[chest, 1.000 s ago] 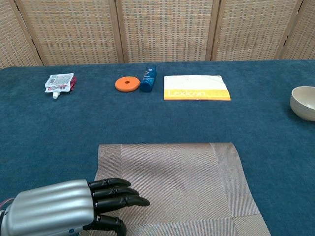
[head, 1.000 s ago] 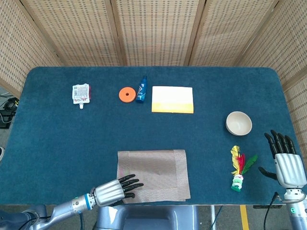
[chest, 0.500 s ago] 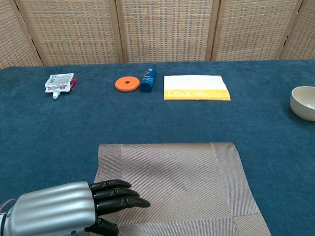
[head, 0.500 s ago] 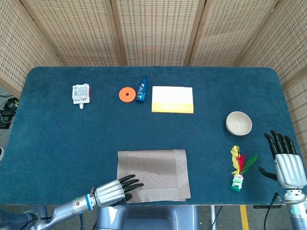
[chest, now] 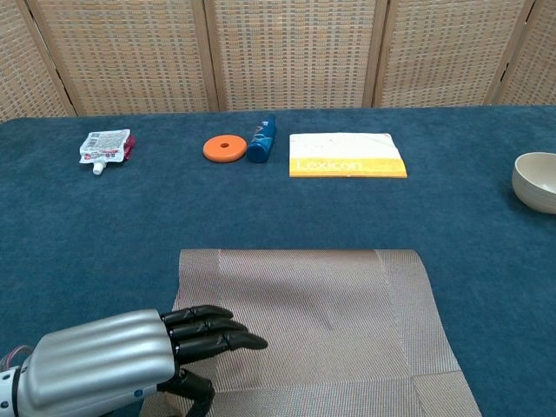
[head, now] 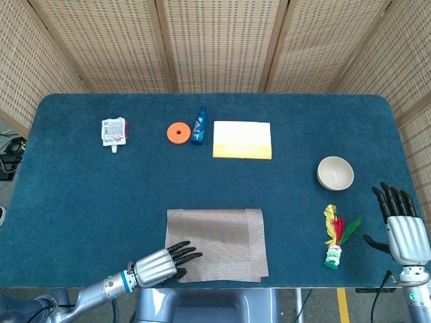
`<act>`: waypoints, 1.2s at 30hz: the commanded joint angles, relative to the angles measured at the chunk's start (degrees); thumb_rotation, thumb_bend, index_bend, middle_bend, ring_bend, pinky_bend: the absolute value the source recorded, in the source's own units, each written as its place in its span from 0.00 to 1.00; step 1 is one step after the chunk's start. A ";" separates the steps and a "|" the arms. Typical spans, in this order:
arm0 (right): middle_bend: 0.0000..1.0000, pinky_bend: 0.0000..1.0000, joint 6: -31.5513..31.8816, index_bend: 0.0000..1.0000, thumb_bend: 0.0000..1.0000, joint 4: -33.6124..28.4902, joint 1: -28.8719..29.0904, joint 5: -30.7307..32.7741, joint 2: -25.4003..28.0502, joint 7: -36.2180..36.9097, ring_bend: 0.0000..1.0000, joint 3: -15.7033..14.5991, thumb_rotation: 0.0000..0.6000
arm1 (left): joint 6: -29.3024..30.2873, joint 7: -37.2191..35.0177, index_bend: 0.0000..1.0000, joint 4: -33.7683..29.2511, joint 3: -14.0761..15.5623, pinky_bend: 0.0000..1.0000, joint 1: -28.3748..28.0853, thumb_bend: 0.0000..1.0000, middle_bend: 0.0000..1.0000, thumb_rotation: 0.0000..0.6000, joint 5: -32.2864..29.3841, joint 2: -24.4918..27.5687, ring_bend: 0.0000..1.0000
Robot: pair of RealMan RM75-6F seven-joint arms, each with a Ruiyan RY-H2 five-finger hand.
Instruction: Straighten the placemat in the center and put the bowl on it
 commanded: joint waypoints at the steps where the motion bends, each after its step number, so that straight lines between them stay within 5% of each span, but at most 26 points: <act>1: 0.00 0.00 0.02 0.00 0.00 -0.01 -0.02 -0.01 0.00 -0.01 0.00 0.03 1.00 | 0.45 -0.63 0.77 -1.23 -1.62 0.00 0.36 0.72 0.00 1.00 -1.95 -0.04 0.00; 5: 0.00 0.00 -0.23 0.00 0.00 -0.02 0.01 0.00 -0.07 -0.07 0.00 -0.07 1.00 | -0.38 -1.69 0.78 -5.13 -5.85 0.00 -0.14 0.73 0.00 1.00 -6.56 0.85 0.00; 14: 0.00 0.00 -0.61 0.00 0.00 0.06 0.13 -0.10 -0.42 -0.77 0.00 -0.20 1.00 | -10.39 -2.58 0.79 -18.62 -23.04 0.00 -4.79 0.73 0.00 1.00 -27.13 6.10 0.00; 22: 0.00 0.00 -0.69 0.00 0.00 0.13 0.15 -0.13 -0.59 -1.33 0.00 -0.19 1.00 | -18.35 2.58 0.79 -12.34 -34.71 0.00 -9.39 0.73 0.00 1.00 -45.57 8.45 0.00; 28: 0.00 0.00 -1.06 0.00 0.00 0.14 0.32 -0.16 -0.77 -1.73 0.00 -0.24 1.00 | -20.44 3.13 0.79 -4.38 -36.33 0.00 -10.66 0.73 0.00 1.00 -50.41 8.03 0.00; 36: 0.00 0.00 -0.99 0.00 0.00 -0.01 0.26 -0.06 -0.69 -1.77 0.00 -0.16 1.00 | -20.97 2.42 0.79 2.63 -34.98 0.00 -9.42 0.73 0.00 1.00 -51.96 8.16 0.00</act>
